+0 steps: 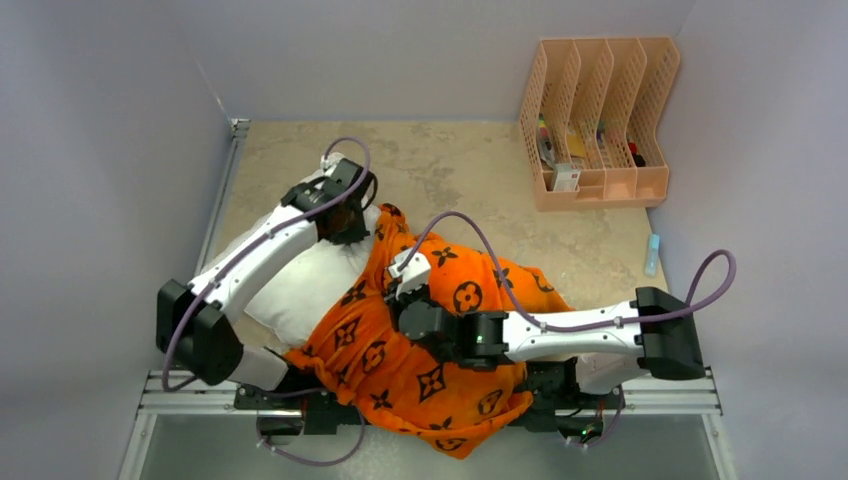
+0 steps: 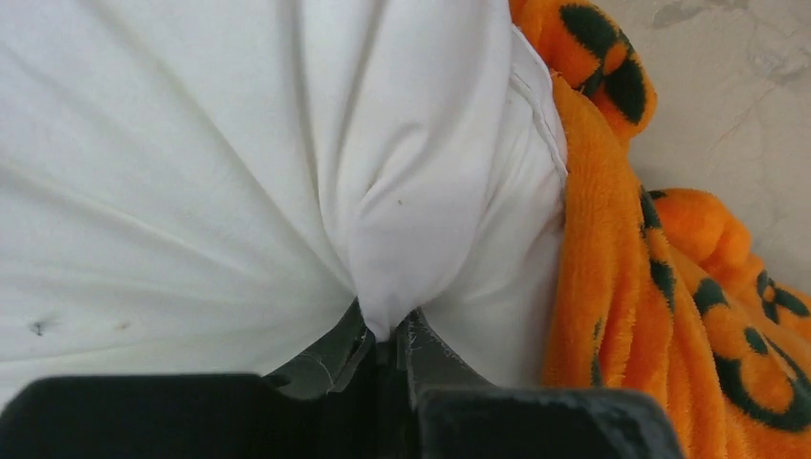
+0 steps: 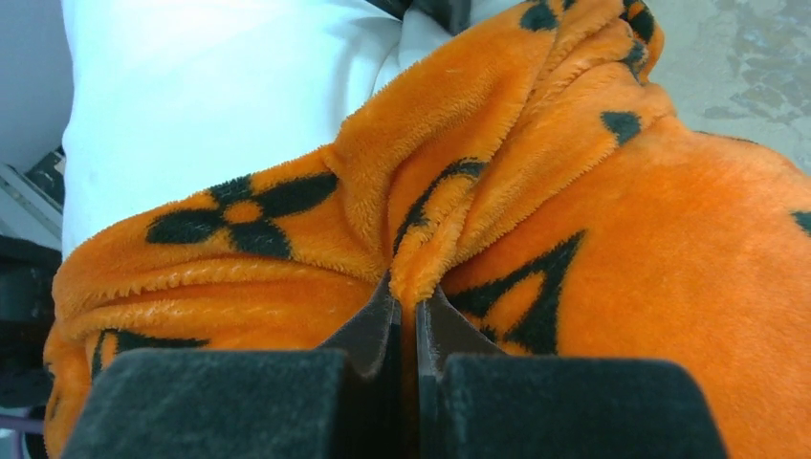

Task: Remove the pillowcase from the pillow
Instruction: Remove the pillow from the pillowcase.

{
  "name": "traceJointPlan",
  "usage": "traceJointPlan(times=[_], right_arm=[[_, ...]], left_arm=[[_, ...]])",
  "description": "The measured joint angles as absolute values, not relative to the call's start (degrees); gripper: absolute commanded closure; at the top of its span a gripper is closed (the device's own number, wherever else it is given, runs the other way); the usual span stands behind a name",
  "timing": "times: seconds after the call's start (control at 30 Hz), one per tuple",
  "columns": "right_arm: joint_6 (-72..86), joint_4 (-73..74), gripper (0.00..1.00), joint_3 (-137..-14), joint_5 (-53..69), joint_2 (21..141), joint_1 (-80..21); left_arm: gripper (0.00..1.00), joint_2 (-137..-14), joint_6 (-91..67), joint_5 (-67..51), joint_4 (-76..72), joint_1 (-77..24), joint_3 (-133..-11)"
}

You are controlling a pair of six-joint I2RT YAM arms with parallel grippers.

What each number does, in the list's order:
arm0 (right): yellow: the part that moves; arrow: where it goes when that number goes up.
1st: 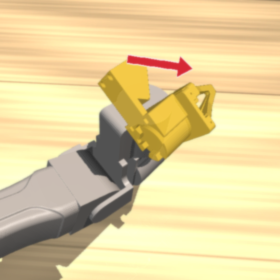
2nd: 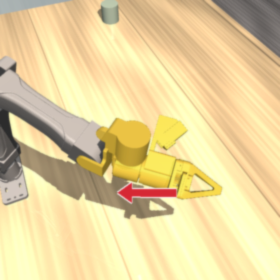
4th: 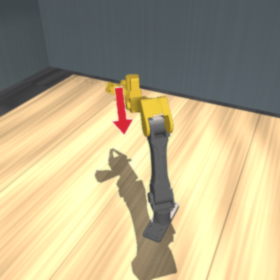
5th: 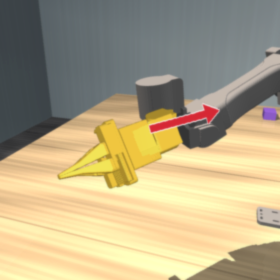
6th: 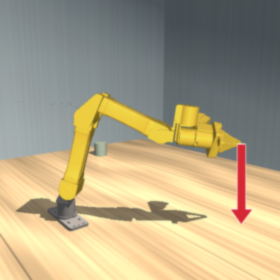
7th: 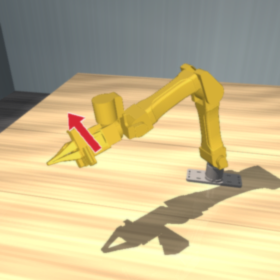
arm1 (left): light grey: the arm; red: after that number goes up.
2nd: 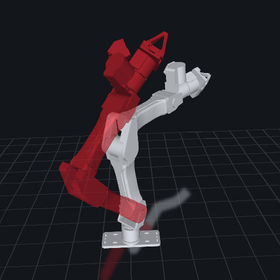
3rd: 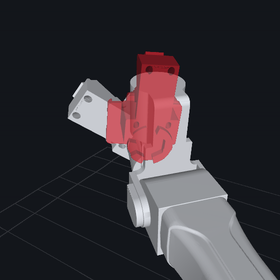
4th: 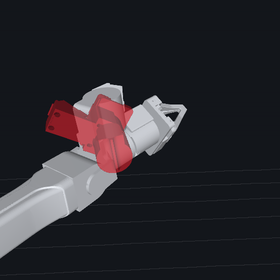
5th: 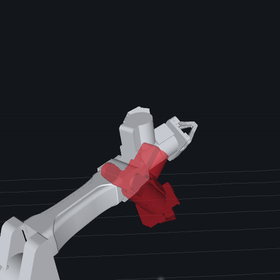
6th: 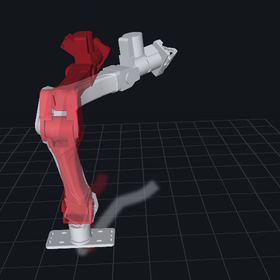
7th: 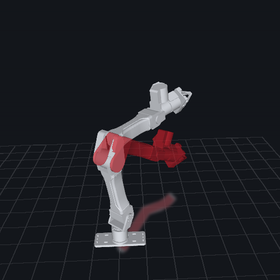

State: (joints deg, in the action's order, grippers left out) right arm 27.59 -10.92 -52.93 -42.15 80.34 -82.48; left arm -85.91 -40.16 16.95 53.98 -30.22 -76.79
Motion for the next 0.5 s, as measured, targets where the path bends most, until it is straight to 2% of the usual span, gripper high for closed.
traceJointPlan(times=[0.07, 0.13, 0.17, 0.27, 0.37, 0.5], right_arm=[[27.07, -9.78, 0.83, -53.65, -44.49, 80.95, -84.77], [27.79, -7.03, 0.50, -55.00, -45.21, 80.86, -85.73], [28.49, -4.10, 0.43, -56.31, -45.34, 80.47, -86.21], [30.22, 2.50, 0.35, -58.72, -45.32, 77.69, -87.85], [32.16, 10.87, 0.30, -61.10, -43.68, 72.93, -87.70], [35.97, 21.19, 0.23, -63.99, -39.66, 67.35, -79.66]], left_arm=[[1.00, -81.67, -41.58, 16.97, 52.56, -30.55, -72.10], [1.00, -77.10, -43.53, 17.52, 50.63, -30.79, -68.27], [1.00, -74.26, -44.80, 18.09, 49.60, -30.79, -66.11], [1.00, -67.11, -48.47, 19.92, 46.48, -30.72, -61.08], [1.00, -62.54, -51.59, 21.87, 44.71, -30.68, -57.45], [1.00, -58.39, -54.92, 23.55, 43.38, -30.39, -53.71]])
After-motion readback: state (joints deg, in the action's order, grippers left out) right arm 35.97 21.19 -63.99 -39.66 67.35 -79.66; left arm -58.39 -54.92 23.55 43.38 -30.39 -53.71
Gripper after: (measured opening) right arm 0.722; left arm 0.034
